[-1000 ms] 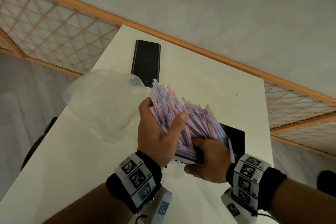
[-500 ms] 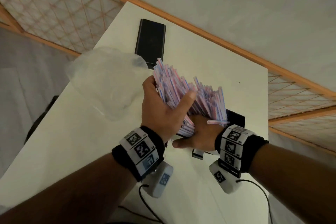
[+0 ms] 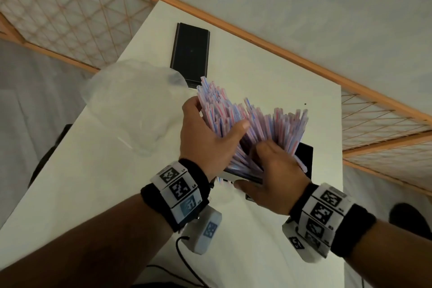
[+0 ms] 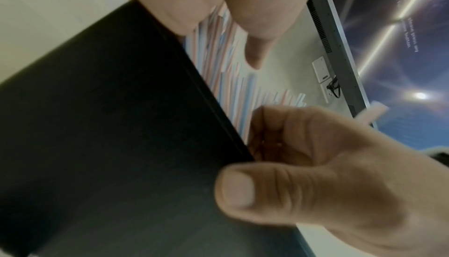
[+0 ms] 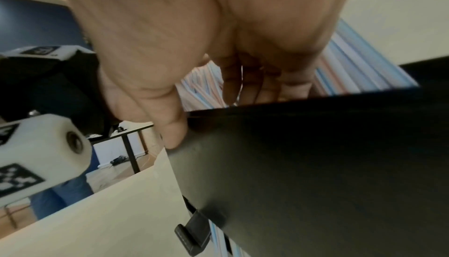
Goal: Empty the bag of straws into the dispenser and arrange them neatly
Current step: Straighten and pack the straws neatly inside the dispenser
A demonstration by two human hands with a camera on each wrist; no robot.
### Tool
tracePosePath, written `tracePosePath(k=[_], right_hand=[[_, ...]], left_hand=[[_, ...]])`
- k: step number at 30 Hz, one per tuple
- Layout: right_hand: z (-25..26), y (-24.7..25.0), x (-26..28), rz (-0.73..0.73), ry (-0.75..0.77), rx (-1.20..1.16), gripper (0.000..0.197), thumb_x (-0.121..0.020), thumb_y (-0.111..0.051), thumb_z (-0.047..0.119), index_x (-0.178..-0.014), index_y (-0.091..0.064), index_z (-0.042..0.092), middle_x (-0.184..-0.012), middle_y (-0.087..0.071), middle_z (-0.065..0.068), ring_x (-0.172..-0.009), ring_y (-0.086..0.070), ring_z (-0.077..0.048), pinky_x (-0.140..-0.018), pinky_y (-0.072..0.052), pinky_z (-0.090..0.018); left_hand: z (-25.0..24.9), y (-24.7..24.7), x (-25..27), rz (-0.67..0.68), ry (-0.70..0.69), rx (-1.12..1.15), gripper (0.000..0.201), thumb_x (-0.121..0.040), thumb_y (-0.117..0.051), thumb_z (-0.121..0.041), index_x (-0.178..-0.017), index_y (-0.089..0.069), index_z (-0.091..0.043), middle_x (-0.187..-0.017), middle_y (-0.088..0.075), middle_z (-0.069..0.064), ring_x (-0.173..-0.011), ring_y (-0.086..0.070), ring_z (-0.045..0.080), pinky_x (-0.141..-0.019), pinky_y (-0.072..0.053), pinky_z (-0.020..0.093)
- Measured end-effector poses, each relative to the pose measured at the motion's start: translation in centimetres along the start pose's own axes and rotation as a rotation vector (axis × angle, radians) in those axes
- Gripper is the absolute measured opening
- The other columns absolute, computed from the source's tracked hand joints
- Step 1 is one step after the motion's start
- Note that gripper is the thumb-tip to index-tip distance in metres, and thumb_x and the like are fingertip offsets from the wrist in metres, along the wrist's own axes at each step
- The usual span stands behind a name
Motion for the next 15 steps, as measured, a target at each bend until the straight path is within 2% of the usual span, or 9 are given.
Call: tracePosePath(k=[1, 3, 5, 6, 8, 11, 13, 15], right_hand=[[-0.2, -0.3, 0.0, 0.029, -0.023, -0.007, 0.049, -0.071, -0.076, 0.055, -0.091, -0.051, 0.019, -0.086, -0.050, 0.004, -0.074, -0.044, -0.015, -0.061, -0.031, -0.018], [-0.9, -1.0, 0.0, 0.118, -0.090, -0.044, 0.046, -0.074, -0.079, 0.051, -0.103, -0.062, 0.019, -0.094, -0.063, 0.004, -0.083, -0.058, -0.016, -0.071, -0.045, -0.025], [-1.0, -1.5, 0.0, 0.172, -0.114, -0.053, 0.045, -0.076, -0.077, 0.049, -0.111, -0.064, 0.023, -0.099, -0.068, 0.007, -0.090, -0.064, -0.014, -0.079, -0.050, -0.027], [-1.1, -1.8, -0.2, 0.198, -0.120, -0.044, 0.042, -0.077, -0.074, 0.049, -0.109, -0.063, 0.025, -0.096, -0.069, 0.009, -0.089, -0.065, -0.013, -0.079, -0.053, -0.028], [-1.0, -2.2, -0.7, 0.280, -0.152, -0.043, 0.031, -0.078, -0.071, 0.050, -0.096, -0.060, 0.028, -0.080, -0.068, 0.008, -0.076, -0.067, -0.012, -0.072, -0.056, -0.032], [-0.7, -2.4, -2.1, 0.344, -0.174, -0.057, 0.029, -0.079, -0.072, 0.047, -0.078, -0.049, 0.029, -0.065, -0.062, 0.004, -0.058, -0.062, -0.016, -0.055, -0.049, -0.030], [-0.2, -2.8, -2.8, 0.386, -0.172, -0.022, 0.032, -0.079, -0.072, 0.049, -0.084, -0.050, 0.026, -0.070, -0.062, 0.000, -0.063, -0.061, -0.019, -0.055, -0.045, -0.029], [0.0, -3.4, -3.3, 0.446, -0.178, -0.004, 0.044, -0.076, -0.073, 0.053, -0.099, -0.053, 0.021, -0.083, -0.064, -0.001, -0.072, -0.062, -0.020, -0.065, -0.053, -0.036]], left_hand=[[-0.1, 0.0, 0.1, 0.001, 0.000, 0.013, 0.079, -0.069, -0.088, -0.039, -0.131, -0.042, -0.022, -0.120, -0.064, -0.009, -0.098, -0.068, -0.002, -0.087, -0.058, 0.022], [-0.1, 0.0, 0.2, 0.006, -0.009, 0.043, 0.075, -0.071, -0.080, -0.051, -0.128, -0.041, -0.022, -0.121, -0.065, -0.005, -0.104, -0.068, 0.007, -0.092, -0.058, 0.034], [-0.1, 0.0, 0.2, 0.006, -0.032, 0.059, 0.070, -0.073, -0.070, -0.057, -0.125, -0.041, -0.021, -0.120, -0.066, -0.001, -0.107, -0.068, 0.014, -0.095, -0.056, 0.039], [-0.1, 0.0, 0.2, 0.004, -0.042, 0.059, 0.066, -0.075, -0.068, -0.055, -0.124, -0.040, -0.020, -0.120, -0.067, 0.000, -0.106, -0.068, 0.013, -0.096, -0.055, 0.038], [-0.2, 0.0, 0.2, 0.009, -0.061, 0.063, 0.057, -0.079, -0.068, -0.047, -0.121, -0.040, -0.021, -0.118, -0.068, 0.000, -0.104, -0.069, 0.009, -0.093, -0.055, 0.030], [-0.2, 0.0, 0.2, 0.024, -0.067, 0.086, 0.050, -0.080, -0.070, -0.037, -0.117, -0.039, -0.024, -0.115, -0.069, -0.002, -0.099, -0.070, 0.004, -0.086, -0.054, 0.019], [-0.2, -0.1, 0.2, 0.026, -0.066, 0.101, 0.050, -0.079, -0.071, -0.035, -0.117, -0.040, -0.024, -0.112, -0.069, -0.006, -0.097, -0.070, 0.002, -0.083, -0.053, 0.016], [-0.3, -0.1, 0.2, 0.024, -0.062, 0.118, 0.052, -0.079, -0.071, -0.034, -0.118, -0.042, -0.019, -0.107, -0.069, -0.010, -0.094, -0.070, 0.000, -0.084, -0.054, 0.019]])
Point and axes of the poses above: each hand's wrist, its own x-axis away from the middle knuckle, its own y-axis out of the back of the hand, z = x × y, the point moved 5 cm from there along -x, towards the middle knuckle
